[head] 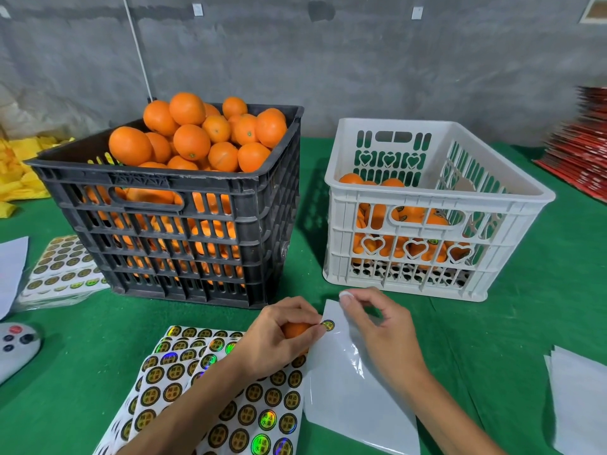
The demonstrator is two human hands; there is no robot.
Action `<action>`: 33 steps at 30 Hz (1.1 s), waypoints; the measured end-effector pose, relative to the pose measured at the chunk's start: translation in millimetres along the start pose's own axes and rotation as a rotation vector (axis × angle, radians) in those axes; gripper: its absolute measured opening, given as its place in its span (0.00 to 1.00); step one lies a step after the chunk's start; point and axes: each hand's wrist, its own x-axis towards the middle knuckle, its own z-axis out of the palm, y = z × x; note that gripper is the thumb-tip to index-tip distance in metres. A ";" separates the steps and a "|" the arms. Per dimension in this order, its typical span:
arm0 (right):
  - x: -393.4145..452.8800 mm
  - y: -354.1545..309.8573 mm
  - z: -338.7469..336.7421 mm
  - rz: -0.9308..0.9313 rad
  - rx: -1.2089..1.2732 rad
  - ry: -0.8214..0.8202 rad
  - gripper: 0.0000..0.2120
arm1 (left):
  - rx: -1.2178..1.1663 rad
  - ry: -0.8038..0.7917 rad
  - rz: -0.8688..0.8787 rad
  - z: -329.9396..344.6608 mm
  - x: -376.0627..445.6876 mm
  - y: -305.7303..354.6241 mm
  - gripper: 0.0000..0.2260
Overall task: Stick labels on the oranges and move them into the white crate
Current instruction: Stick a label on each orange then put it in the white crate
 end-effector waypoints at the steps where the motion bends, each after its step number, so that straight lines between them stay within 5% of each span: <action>1: 1.3 0.1 -2.2 -0.026 0.003 0.058 0.04 | -0.008 0.012 -0.006 0.5 0.5 -0.8 0.06; 10: 28.4 -58.5 -30.4 -0.178 0.045 0.244 0.06 | -0.159 0.206 -0.171 -4.4 3.4 -3.0 0.20; 15: 88.4 -120.7 -57.0 -0.299 -0.027 0.294 0.05 | -0.190 0.279 -0.245 -5.8 5.6 2.6 0.16; 18: 127.4 -138.2 -74.6 -0.313 -0.211 0.338 0.07 | -0.219 0.269 -0.281 -8.1 7.2 8.3 0.06; 22: 154.0 -134.3 -79.5 -0.242 -0.562 0.264 0.17 | -0.220 0.336 -0.296 -9.5 7.3 11.2 0.07; 25: 149.1 -119.6 -70.5 -0.198 -0.548 0.197 0.23 | -0.245 0.373 -0.268 -10.7 5.0 13.5 0.03; 27: 144.1 -113.8 -65.7 -0.203 -0.582 0.184 0.23 | -0.281 0.379 -0.227 -11.9 5.5 19.1 0.11; 33: 114.9 -129.5 -31.5 -0.270 -0.227 0.112 0.10 | -0.347 0.477 -0.104 -29.6 32.1 62.4 0.21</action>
